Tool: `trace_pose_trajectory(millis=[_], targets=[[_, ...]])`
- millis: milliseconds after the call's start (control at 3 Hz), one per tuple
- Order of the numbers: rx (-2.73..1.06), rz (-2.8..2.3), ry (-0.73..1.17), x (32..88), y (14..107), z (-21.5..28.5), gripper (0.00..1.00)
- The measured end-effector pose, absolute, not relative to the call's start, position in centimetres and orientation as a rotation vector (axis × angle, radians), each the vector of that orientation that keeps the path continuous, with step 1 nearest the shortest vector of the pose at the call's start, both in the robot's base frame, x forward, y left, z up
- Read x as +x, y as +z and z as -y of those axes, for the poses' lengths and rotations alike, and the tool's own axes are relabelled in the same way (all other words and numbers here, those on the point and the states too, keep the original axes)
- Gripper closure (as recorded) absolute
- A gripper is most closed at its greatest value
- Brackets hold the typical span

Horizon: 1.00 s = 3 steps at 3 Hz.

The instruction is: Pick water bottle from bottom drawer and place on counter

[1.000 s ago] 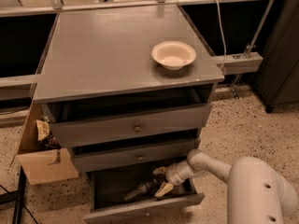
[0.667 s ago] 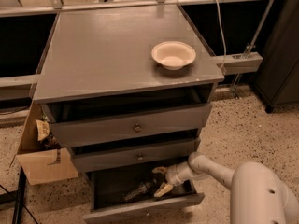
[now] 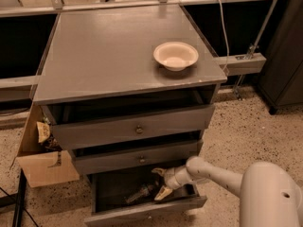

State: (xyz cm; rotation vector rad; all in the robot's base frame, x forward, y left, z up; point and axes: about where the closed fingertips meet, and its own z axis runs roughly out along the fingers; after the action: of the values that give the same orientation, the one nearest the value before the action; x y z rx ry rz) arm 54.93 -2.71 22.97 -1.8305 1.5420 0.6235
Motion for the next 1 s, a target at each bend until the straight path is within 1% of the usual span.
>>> trace_pose_trajectory(millis=[333,667,1000], targets=[[-1.901,-1.527,0.549,54.67,23.14,2.3,0.2],[-1.911,-1.524,0.536,54.52,23.12,2.12,0.04],[-1.94,-1.507,0.483,54.1,23.52,2.44,0.0]])
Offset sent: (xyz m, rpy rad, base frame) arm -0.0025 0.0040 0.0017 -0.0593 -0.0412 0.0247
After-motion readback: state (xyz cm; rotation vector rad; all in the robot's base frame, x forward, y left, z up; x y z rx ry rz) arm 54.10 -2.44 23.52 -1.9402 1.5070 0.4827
